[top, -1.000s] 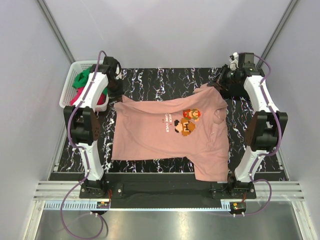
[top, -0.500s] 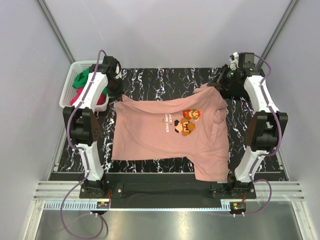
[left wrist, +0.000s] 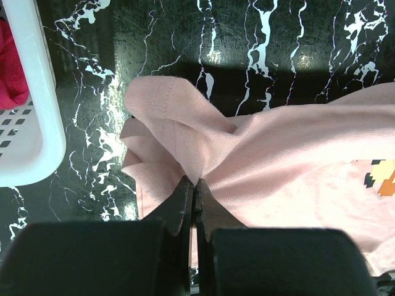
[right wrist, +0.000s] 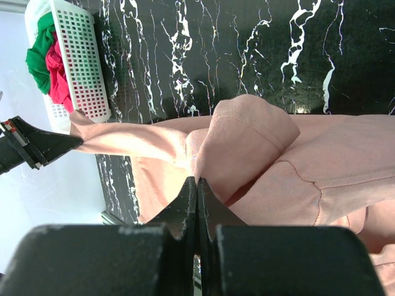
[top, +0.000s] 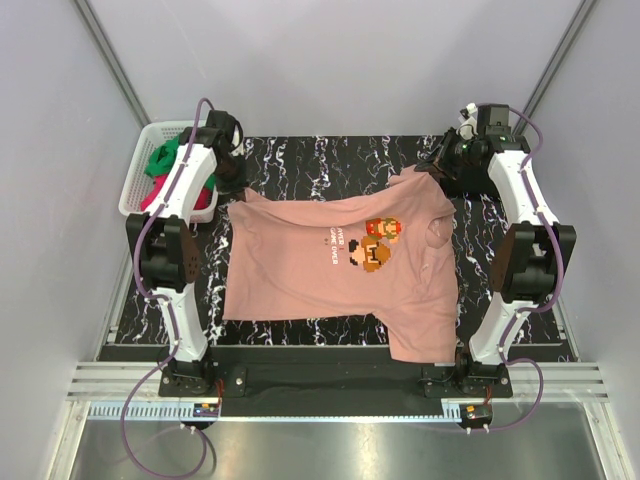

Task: Fold and stack the t-shirts
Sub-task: Fold the tshirt

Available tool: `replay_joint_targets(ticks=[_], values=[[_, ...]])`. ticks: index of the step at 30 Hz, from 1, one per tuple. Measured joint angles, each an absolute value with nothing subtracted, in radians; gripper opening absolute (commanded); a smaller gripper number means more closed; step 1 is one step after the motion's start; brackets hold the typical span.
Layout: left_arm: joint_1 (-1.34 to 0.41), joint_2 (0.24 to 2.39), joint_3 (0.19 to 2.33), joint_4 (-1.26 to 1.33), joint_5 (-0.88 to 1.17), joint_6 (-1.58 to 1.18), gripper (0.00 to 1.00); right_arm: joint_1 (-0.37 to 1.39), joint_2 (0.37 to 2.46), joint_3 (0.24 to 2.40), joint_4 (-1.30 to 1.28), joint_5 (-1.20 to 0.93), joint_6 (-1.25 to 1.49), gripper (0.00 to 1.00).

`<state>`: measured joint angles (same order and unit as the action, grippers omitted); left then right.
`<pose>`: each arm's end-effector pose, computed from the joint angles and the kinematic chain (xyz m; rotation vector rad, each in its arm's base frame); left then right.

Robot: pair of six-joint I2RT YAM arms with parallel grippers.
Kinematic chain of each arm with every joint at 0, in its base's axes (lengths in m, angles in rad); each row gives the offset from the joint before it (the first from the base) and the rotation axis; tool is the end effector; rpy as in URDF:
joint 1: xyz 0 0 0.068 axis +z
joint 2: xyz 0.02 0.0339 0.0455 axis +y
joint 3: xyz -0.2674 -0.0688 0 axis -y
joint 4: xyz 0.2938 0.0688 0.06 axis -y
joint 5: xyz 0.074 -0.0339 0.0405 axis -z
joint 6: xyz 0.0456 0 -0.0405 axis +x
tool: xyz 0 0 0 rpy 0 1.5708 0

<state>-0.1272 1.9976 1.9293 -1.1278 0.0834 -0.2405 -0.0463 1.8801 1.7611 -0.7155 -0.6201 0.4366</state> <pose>0.4673 -0.0636 0.2856 -0.1355 2.7776 -0.2104 0.4756 0.0045 0.3106 0.2836 2.3824 0.9265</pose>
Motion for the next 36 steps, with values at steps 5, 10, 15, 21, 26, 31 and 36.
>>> replay_joint_targets(ticks=[5, 10, 15, 21, 26, 31, 36], values=[[-0.133, 1.993, 1.929, -1.127, 0.074, -0.241, 0.00, -0.046, 1.880, 1.761, -0.716, -0.620, 0.432, 0.00], [-0.138, 1.980, 1.930, -1.118, 0.071, -0.241, 0.00, -0.046, 1.880, 1.765, -0.716, -0.621, 0.430, 0.00], [-0.139, 1.981, 1.954, -1.115, 0.071, -0.241, 0.00, -0.044, 1.890, 1.795, -0.721, -0.621, 0.429, 0.00], [-0.139, 1.995, 1.990, -1.105, 0.072, -0.245, 0.00, -0.041, 1.922, 1.830, -0.723, -0.618, 0.429, 0.00], [-0.139, 2.042, 1.990, -1.106, 0.075, -0.253, 0.00, -0.039, 1.941, 1.830, -0.727, -0.617, 0.429, 0.00], [-0.139, 2.057, 1.990, -1.106, 0.069, -0.254, 0.00, -0.039, 1.943, 1.831, -0.731, -0.597, 0.413, 0.00], [-0.131, 2.092, 2.079, -1.137, 0.059, -0.254, 0.00, -0.039, 2.005, 1.922, -0.752, -0.583, 0.396, 0.00]])
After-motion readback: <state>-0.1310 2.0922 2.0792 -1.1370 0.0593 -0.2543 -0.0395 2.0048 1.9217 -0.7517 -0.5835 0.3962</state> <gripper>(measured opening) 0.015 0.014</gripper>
